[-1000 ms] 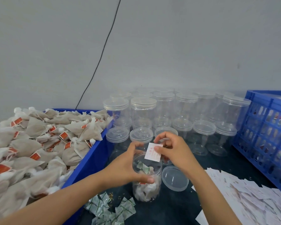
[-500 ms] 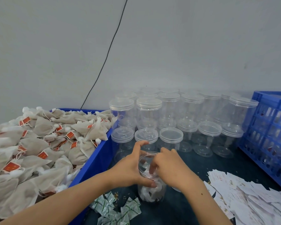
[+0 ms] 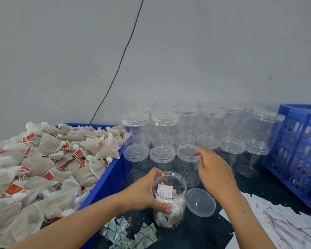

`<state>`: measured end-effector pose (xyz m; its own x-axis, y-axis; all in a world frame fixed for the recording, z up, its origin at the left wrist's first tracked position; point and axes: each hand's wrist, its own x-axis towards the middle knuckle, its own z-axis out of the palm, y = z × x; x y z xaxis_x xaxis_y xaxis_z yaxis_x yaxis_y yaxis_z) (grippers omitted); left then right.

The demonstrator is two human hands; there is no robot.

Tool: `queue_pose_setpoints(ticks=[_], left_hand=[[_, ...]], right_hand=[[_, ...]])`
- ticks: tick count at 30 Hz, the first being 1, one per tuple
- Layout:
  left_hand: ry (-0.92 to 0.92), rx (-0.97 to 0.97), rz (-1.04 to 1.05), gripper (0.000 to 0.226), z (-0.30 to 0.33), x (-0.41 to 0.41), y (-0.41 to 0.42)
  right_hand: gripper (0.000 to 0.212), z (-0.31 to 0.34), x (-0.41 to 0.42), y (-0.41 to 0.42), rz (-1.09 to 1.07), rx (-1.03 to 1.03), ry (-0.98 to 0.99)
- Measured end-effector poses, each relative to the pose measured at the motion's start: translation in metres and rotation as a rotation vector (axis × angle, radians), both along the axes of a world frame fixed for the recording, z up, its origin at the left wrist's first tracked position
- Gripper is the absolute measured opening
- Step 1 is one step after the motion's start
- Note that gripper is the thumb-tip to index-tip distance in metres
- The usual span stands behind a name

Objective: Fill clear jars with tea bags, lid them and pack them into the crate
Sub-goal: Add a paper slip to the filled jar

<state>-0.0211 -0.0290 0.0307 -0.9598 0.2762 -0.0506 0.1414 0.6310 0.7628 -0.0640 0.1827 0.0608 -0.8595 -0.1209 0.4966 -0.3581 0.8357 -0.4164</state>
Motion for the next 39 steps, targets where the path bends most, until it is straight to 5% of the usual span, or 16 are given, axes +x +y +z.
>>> queue_pose_setpoints(ticks=[4, 9, 12, 21, 27, 33, 39], left_hand=[[0.018, -0.014, -0.002, 0.083, -0.002, -0.002, -0.001], [0.023, -0.032, -0.012, 0.08, -0.003, -0.001, -0.003], [0.026, -0.034, -0.013, 0.08, -0.003, -0.001, -0.002], [0.038, -0.033, -0.013, 0.079, -0.002, 0.0, -0.002], [0.134, 0.086, -0.002, 0.083, 0.005, 0.003, -0.001], [0.358, 0.219, 0.082, 0.087, 0.012, 0.006, 0.0], [0.494, 0.301, 0.097, 0.085, 0.016, 0.011, 0.006]], right_hand=[[0.029, -0.025, -0.023, 0.014, -0.031, 0.222, -0.324], [0.09, -0.049, -0.029, 0.014, 0.046, 0.331, -0.761], [0.105, -0.055, -0.028, 0.012, 0.049, 0.399, -0.827], [0.078, -0.029, -0.015, 0.012, 0.13, 0.335, -0.751], [0.071, 0.001, 0.004, 0.01, 0.231, 0.293, -0.396], [0.097, 0.023, 0.021, 0.013, 0.425, 0.044, -0.199], [0.08, 0.024, 0.028, -0.007, 0.715, -0.321, -0.22]])
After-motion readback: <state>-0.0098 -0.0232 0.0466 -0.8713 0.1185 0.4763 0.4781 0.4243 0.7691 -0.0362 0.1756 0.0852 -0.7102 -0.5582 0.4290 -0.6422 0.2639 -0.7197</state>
